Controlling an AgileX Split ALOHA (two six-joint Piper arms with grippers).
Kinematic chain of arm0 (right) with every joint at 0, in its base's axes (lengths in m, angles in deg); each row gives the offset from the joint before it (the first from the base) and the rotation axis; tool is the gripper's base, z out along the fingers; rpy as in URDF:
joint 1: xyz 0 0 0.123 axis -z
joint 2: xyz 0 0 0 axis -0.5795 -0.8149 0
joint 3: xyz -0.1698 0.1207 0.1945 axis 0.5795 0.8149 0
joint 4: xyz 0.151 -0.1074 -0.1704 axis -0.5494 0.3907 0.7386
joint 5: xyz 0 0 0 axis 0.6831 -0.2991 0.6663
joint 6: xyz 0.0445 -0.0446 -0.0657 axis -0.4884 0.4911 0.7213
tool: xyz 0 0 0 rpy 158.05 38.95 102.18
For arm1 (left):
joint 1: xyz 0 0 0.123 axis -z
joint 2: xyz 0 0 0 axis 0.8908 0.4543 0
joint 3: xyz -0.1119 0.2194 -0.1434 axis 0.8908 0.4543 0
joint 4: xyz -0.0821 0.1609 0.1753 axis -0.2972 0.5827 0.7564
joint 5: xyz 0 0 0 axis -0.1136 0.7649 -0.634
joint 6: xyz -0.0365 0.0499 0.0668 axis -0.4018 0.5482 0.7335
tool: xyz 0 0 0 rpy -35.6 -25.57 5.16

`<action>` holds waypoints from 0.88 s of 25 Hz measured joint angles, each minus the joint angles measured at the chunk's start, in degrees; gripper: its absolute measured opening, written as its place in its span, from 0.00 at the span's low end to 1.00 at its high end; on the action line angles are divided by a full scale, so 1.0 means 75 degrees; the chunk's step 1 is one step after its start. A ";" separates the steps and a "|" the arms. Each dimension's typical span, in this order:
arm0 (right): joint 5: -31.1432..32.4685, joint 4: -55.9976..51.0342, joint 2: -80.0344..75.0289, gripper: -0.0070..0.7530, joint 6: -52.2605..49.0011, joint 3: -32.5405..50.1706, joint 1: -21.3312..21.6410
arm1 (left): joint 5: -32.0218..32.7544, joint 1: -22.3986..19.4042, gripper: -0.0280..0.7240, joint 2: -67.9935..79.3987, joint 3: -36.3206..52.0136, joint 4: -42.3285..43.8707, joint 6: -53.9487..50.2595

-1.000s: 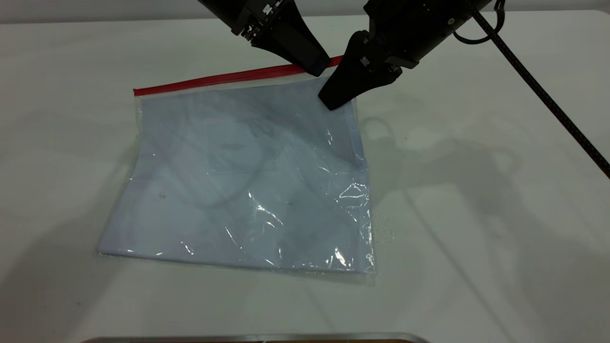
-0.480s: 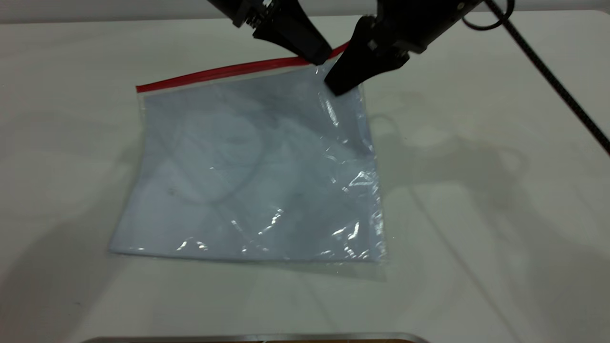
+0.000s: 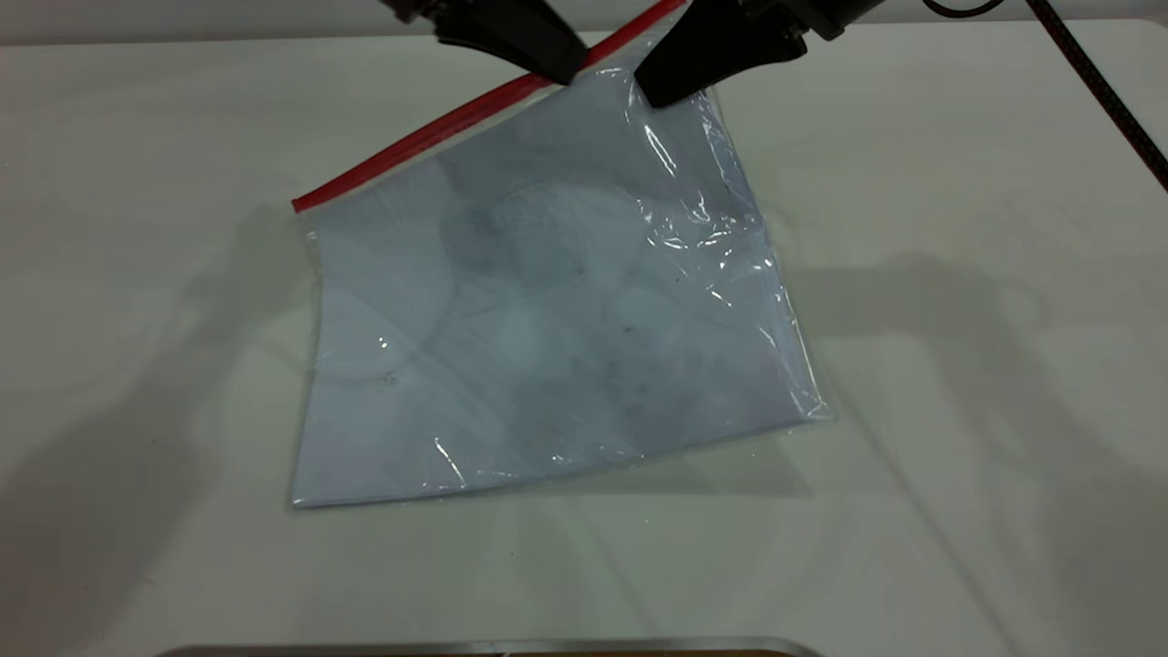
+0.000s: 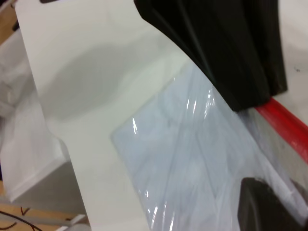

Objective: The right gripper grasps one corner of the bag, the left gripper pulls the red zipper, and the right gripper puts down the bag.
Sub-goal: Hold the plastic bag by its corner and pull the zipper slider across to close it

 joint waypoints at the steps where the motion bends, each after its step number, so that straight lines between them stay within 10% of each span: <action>1: 0.0016 -0.0082 0.0000 0.05 0.0023 0.0000 0.0014 | 0.0008 -0.0065 0.12 0.0000 0.0000 0.0110 0.0010; 22: 0.0664 -0.2075 0.0087 0.05 0.1113 0.0000 0.0326 | -0.0303 -0.1658 0.13 0.0056 0.0007 0.3444 -0.1132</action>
